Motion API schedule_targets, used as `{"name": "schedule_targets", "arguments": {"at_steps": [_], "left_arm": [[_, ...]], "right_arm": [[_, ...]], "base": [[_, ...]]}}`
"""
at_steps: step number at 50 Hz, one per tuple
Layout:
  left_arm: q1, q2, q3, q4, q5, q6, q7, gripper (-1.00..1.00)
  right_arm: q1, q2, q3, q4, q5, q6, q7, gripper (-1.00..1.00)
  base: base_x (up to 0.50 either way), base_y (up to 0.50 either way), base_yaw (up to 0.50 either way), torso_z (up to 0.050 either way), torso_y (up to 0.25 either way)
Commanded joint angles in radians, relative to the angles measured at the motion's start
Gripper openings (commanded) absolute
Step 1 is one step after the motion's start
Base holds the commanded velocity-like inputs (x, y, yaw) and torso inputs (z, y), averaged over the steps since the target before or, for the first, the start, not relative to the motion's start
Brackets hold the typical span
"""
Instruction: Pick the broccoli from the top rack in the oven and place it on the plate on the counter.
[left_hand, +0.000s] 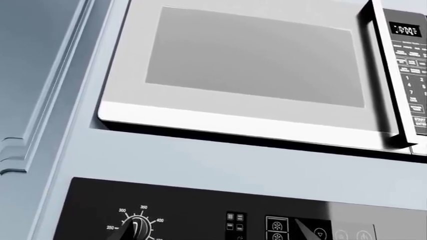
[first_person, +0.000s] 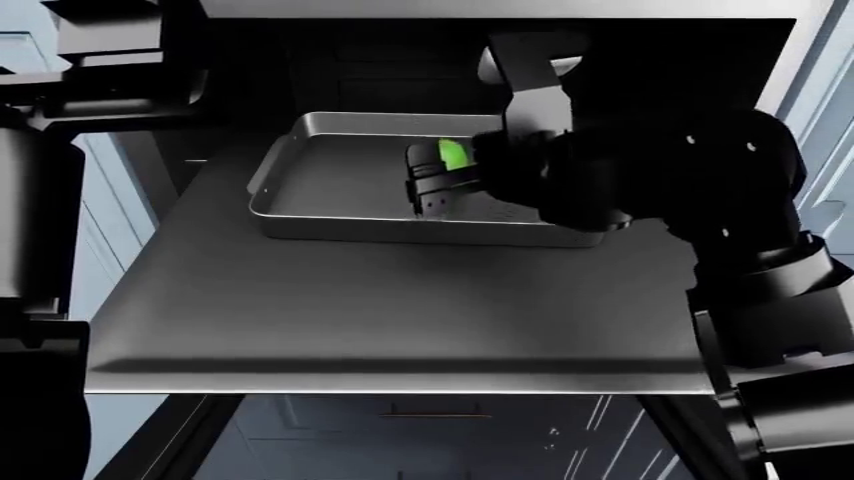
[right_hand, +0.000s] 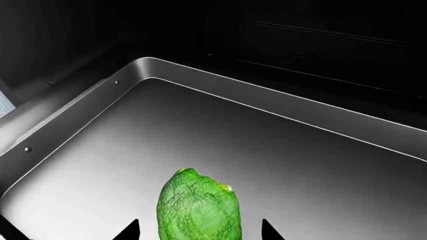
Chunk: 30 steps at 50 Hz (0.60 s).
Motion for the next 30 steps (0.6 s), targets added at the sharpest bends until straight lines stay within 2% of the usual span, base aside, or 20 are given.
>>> {"name": "schedule_targets", "arguments": {"at_steps": [1, 19, 26, 30], "left_arm": [[0.000, -0.004, 0.010, -0.004, 0.005, 0.010, 0.002, 1.00], [0.013, -0.009, 0.024, -0.003, 0.020, 0.029, 0.005, 1.00], [0.012, -0.011, 0.031, -0.004, 0.023, 0.034, 0.005, 1.00], [0.015, -0.010, 0.035, -0.005, 0.028, 0.039, 0.007, 1.00]], "right_arm": [[0.001, 0.032, 0.033, -0.064, 0.015, -0.007, 0.026, -1.00], [-0.008, 0.069, 0.132, -0.162, 0.102, -0.017, 0.127, -1.00], [-0.048, 0.100, 0.152, -0.306, 0.070, -0.093, 0.126, -1.00], [-0.059, 0.112, 0.191, -0.357, 0.118, -0.097, 0.145, -1.00]], "base": [[0.00, 0.00, 0.00, 0.000, 0.000], [0.00, 0.00, 0.00, 0.000, 0.000], [0.00, 0.00, 0.00, 0.000, 0.000], [0.00, 0.00, 0.00, 0.000, 0.000]]}}
